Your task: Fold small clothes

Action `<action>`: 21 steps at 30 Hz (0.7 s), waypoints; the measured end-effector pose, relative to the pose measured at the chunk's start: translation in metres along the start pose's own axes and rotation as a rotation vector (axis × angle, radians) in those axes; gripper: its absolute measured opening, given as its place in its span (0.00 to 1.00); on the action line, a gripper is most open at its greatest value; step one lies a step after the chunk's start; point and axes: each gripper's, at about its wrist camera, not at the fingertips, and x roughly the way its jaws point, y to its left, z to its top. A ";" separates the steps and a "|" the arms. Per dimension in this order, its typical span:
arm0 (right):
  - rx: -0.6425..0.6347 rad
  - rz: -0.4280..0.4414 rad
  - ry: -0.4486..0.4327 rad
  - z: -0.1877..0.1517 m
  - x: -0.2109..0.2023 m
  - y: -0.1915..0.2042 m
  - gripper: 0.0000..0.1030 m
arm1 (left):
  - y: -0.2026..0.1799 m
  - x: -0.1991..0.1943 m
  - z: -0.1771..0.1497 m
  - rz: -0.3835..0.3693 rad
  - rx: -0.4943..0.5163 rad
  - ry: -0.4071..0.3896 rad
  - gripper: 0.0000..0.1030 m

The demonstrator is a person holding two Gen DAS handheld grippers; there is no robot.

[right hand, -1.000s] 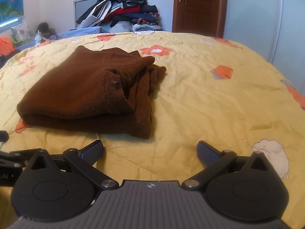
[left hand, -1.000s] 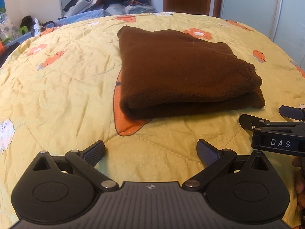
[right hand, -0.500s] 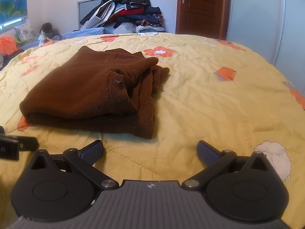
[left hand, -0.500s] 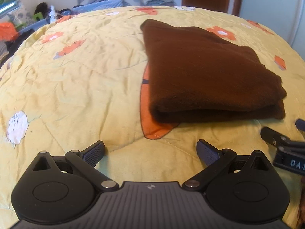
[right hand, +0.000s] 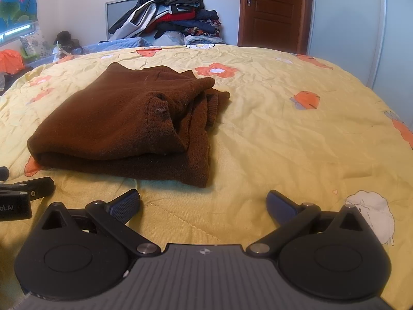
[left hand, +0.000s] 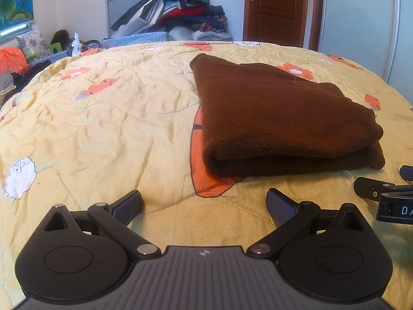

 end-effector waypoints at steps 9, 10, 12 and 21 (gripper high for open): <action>0.000 0.000 0.000 0.000 0.000 0.000 1.00 | 0.001 0.000 -0.001 -0.003 0.000 -0.001 1.00; 0.000 0.000 -0.001 0.000 0.000 0.000 1.00 | 0.001 0.000 -0.001 -0.003 0.000 -0.001 1.00; 0.000 0.000 0.000 0.000 0.000 0.000 1.00 | 0.002 0.001 -0.001 -0.005 0.001 0.001 1.00; 0.000 -0.001 -0.001 0.000 0.000 0.000 1.00 | 0.004 0.002 0.000 -0.014 0.005 0.003 1.00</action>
